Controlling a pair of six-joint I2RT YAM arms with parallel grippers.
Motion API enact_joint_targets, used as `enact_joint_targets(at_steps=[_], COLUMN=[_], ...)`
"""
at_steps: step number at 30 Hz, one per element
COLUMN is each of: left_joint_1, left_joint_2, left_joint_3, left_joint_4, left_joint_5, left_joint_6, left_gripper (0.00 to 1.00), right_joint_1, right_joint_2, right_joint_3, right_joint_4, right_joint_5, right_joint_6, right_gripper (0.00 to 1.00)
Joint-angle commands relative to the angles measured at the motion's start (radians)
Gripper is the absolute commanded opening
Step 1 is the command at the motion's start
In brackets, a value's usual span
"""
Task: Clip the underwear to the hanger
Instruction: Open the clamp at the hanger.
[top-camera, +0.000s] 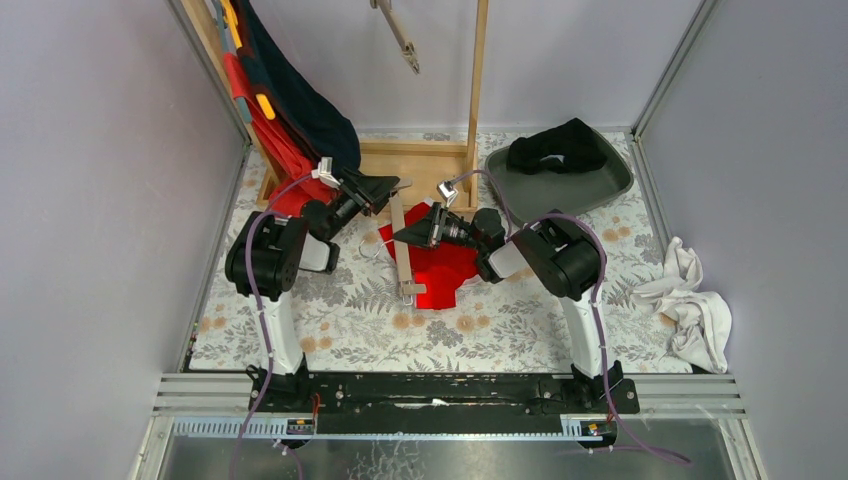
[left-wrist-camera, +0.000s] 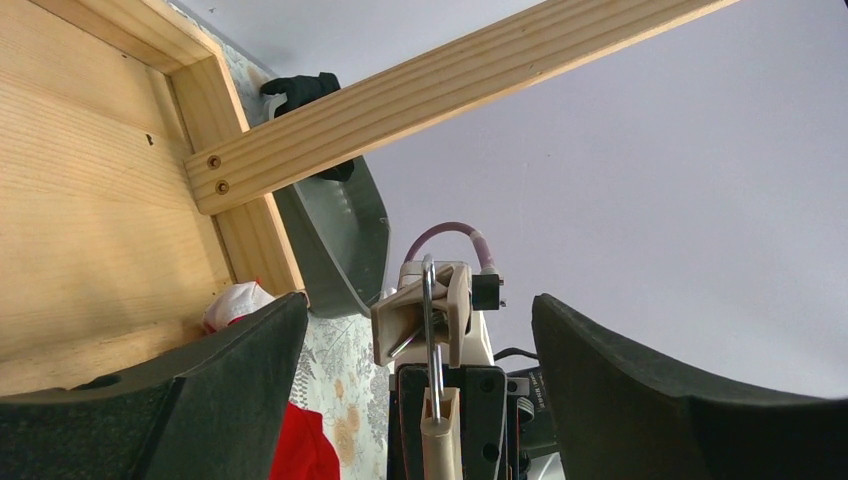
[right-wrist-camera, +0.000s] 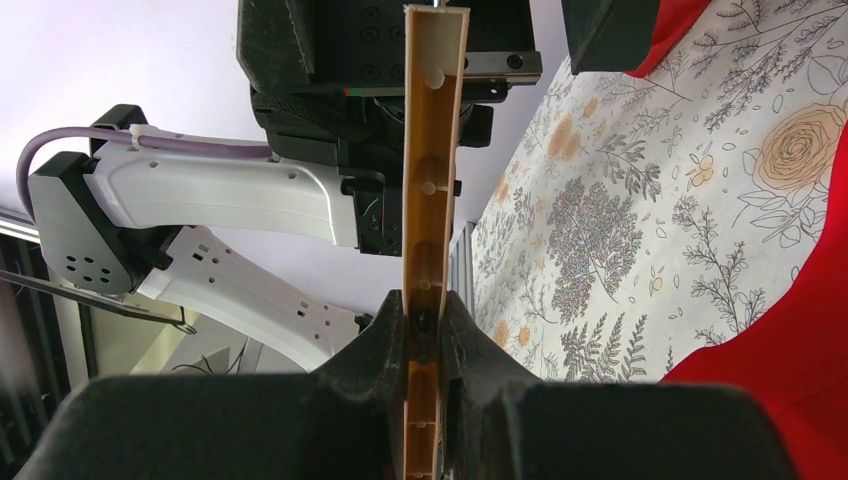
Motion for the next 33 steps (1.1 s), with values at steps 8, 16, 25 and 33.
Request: enact_joint_targets(at_steps=[8,16,25,33], left_joint_1=[-0.012,-0.012,-0.012,-0.012], left_joint_2=[0.017,0.021,0.017,0.022], left_joint_3=[0.029,0.021,-0.005,0.006], left_joint_4=[0.053,0.068,0.078,0.08], left_joint_5=[-0.011,-0.007,-0.004,0.02], left_joint_6=[0.006,0.0,0.0,-0.006], left_gripper=[0.55,0.04,0.0,0.24], right_joint_1=[0.014,0.014,0.013,0.014], right_joint_2=[-0.035,-0.029,-0.025,-0.03], right_joint_3=[0.012,-0.001,-0.004,-0.008], right_joint_4=[0.101,0.109,0.1,0.104], right_joint_5=[-0.025,-0.024,-0.019,-0.016], right_joint_6=[0.015,0.013,0.009,0.007], right_gripper=[0.0,0.0,0.01,0.0])
